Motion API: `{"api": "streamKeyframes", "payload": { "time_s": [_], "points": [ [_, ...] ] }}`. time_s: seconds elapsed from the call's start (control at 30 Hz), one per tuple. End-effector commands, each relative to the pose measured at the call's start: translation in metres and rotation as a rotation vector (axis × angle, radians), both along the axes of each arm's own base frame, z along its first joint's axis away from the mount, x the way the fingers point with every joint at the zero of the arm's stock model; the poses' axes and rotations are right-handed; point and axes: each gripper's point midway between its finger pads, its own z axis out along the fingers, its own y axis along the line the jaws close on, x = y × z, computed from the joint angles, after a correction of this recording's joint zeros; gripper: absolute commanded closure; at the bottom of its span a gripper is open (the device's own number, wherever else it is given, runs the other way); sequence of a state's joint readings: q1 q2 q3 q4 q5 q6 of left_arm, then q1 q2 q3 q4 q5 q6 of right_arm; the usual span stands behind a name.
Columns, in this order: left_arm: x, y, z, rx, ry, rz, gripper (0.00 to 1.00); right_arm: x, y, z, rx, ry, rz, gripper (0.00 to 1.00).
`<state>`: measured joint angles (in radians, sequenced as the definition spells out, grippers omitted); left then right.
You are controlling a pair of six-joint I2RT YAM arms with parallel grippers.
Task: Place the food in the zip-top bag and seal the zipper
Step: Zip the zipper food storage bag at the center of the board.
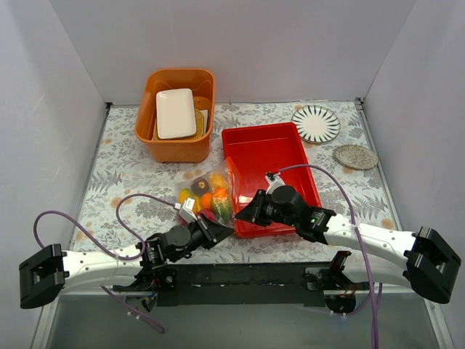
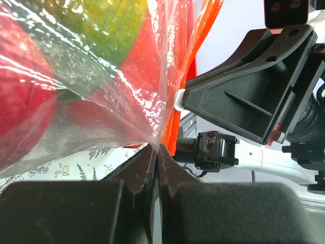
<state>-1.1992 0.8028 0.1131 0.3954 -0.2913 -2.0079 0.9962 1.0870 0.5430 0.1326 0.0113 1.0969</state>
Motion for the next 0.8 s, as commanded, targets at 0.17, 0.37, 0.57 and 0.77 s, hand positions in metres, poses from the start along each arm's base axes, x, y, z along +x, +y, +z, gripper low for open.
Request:
{"api": "streamKeyframes", "payload": {
  "time_s": [0.17, 0.37, 0.57, 0.77],
  "points": [
    [-0.013, 0.0, 0.002, -0.087, 0.172, -0.01, 1.0, 0.018, -0.003, 0.022, 0.042, -0.08, -0.081, 0.91],
    [-0.015, 0.001, -0.002, -0.079, 0.177, -0.013, 1.0, 0.021, -0.003, 0.025, 0.042, -0.091, -0.094, 0.9],
    [-0.015, 0.002, -0.003, -0.074, 0.183, -0.013, 1.0, 0.024, -0.003, 0.026, 0.03, -0.098, -0.097, 0.9],
    [-0.015, 0.004, -0.005, -0.074, 0.188, -0.008, 1.0, 0.03, -0.003, 0.03, 0.017, -0.114, -0.111, 0.89]
  ]
}}
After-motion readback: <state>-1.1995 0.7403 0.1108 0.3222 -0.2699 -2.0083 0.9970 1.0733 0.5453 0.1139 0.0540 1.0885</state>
